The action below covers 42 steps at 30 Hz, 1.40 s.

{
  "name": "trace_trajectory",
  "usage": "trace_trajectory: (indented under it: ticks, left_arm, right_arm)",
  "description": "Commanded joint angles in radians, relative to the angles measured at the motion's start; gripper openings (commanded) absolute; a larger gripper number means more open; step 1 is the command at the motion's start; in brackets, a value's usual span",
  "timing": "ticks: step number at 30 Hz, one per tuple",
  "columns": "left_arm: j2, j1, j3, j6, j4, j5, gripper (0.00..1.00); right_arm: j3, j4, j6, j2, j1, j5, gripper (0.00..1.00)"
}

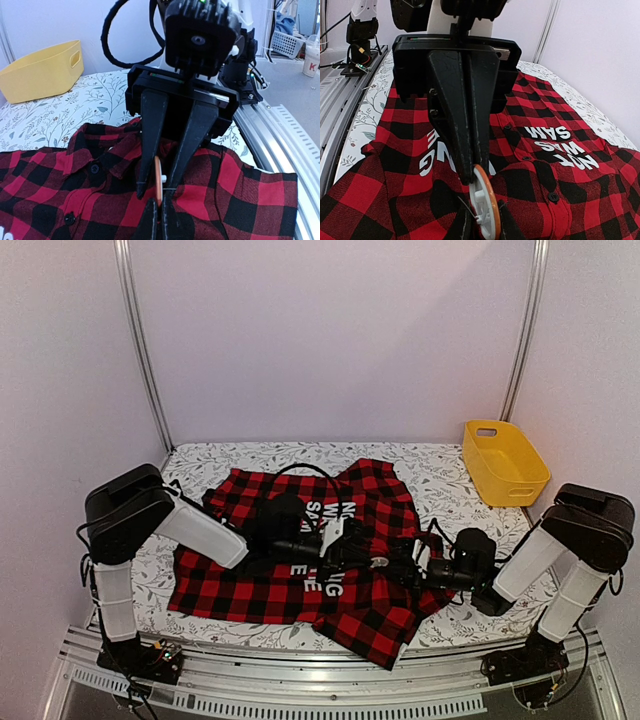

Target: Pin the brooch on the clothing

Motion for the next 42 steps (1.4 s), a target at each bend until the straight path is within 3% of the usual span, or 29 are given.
trace_trajectory:
  ticks: [1, 11, 24, 35, 42]
  left_arm:
    - [-0.026, 0.008, -0.011, -0.007, 0.033, 0.016, 0.00]
    - [-0.026, 0.006, -0.010, -0.003, 0.030, 0.007, 0.00]
    - [-0.032, -0.004, -0.008, 0.000, 0.013, -0.039, 0.00]
    - [-0.037, -0.004, -0.011, 0.001, 0.008, -0.054, 0.00]
    - [-0.036, -0.004, -0.001, 0.004, -0.010, -0.054, 0.00]
  right_arm:
    - [0.022, 0.027, 0.035, 0.011, -0.009, 0.030, 0.15]
    - [0.034, 0.023, 0.163, -0.008, -0.033, 0.052, 0.10]
    - [0.056, 0.019, 0.291, -0.021, -0.040, 0.115, 0.16]
    - [0.038, 0.043, 0.320, -0.038, -0.039, 0.136, 0.12]
    - [0.056, -0.007, 0.295, -0.039, -0.039, 0.106, 0.16]
